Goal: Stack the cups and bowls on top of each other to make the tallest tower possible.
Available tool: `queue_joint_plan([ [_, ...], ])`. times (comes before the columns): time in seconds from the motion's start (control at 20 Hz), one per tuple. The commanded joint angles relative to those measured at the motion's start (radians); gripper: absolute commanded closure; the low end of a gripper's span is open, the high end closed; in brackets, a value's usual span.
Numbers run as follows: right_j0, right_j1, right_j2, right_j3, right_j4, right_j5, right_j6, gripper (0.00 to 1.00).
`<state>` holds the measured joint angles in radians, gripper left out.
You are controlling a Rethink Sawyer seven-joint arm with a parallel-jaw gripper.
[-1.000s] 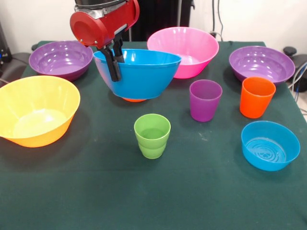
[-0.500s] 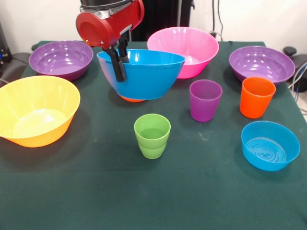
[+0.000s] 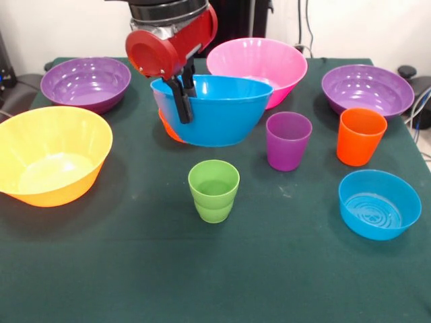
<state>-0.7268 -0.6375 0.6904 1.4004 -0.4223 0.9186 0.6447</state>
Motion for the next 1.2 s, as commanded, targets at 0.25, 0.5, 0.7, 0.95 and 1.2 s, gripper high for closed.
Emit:
queue_joint_plan([
  [0.25, 0.038, 0.068, -0.059, -0.103, -0.048, 0.034, 0.045, 1.00],
  [0.5, 0.038, 0.078, -0.057, -0.112, -0.055, 0.023, 0.036, 1.00],
  [0.7, 0.037, 0.075, -0.052, -0.114, -0.059, 0.026, 0.019, 1.00],
  [0.95, 0.042, 0.089, -0.060, -0.103, -0.064, -0.009, 0.050, 1.00],
  [1.2, 0.048, 0.104, -0.068, -0.090, -0.075, -0.052, 0.073, 1.00],
])
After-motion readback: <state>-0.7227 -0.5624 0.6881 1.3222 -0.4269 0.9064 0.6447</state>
